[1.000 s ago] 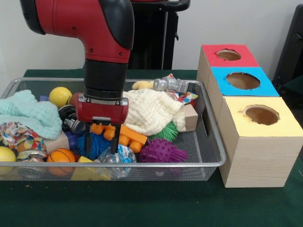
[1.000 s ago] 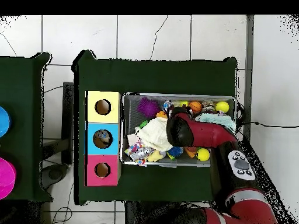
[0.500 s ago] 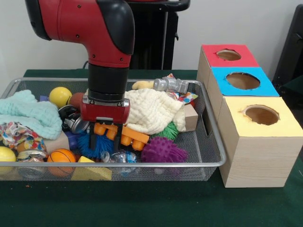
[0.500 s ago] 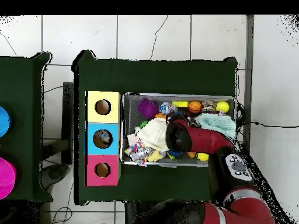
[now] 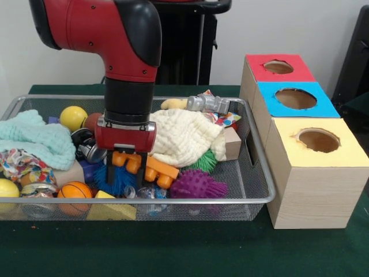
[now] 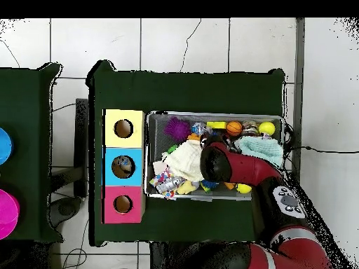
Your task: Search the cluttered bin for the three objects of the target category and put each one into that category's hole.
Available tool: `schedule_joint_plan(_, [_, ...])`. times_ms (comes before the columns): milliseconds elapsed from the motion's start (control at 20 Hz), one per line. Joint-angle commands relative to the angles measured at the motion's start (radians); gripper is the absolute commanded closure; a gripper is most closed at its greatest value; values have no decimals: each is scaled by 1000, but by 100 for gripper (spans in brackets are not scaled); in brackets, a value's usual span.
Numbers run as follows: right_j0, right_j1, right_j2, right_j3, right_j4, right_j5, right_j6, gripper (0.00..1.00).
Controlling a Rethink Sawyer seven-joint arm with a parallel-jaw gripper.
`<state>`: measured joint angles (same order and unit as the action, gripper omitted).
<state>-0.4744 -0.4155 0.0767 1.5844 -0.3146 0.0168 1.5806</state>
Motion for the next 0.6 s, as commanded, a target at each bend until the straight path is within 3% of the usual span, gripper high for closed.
schedule_joint_plan(50, [-11,-10,118,48,61,70,170,0])
schedule_joint_plan(300, [-18,-17,141,48,62,83,146,0])
schedule_joint_plan(600, [-40,45,165,46,26,-8,153,0])
